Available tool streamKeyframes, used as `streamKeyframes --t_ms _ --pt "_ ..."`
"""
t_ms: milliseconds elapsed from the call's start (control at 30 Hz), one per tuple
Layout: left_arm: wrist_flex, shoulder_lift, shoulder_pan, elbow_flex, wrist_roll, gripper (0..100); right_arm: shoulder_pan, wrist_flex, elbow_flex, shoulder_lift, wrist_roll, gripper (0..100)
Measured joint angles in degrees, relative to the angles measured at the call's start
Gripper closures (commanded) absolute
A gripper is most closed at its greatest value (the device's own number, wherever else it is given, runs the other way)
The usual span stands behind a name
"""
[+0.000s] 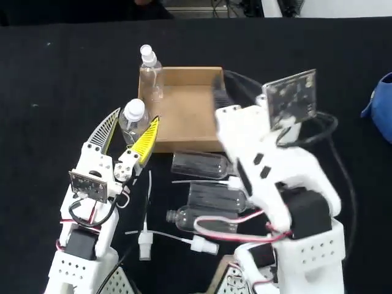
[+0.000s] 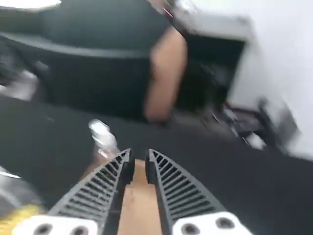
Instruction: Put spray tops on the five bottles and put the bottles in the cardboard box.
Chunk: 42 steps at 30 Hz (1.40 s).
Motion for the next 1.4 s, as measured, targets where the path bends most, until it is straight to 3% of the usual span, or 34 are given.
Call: streamKeyframes --t_ms 200,400,600,733,967,1400 --pt "4.6 0.0 0.0 0.0 0.0 97 5.0 -1.6 15.8 0.0 0.0 98.0" --pt "14.1 0.0 -2.2 0.0 1.1 97 5.3 -14.5 33.2 0.0 0.0 98.0" --pt "15.2 0.0 -12.1 0.0 19.0 97 5.2 -24.8 42.4 0.0 0.0 98.0" --pt "10.1 0.0 -12.7 0.0 23.2 97 5.2 -27.0 44.5 0.0 0.0 98.0" --pt "-1.8 0.0 -7.4 0.0 20.9 97 5.2 -27.4 44.9 0.0 0.0 98.0" --pt "-4.0 5.5 -6.2 -3.0 16.1 97 5.2 -27.4 44.9 0.0 0.0 98.0"
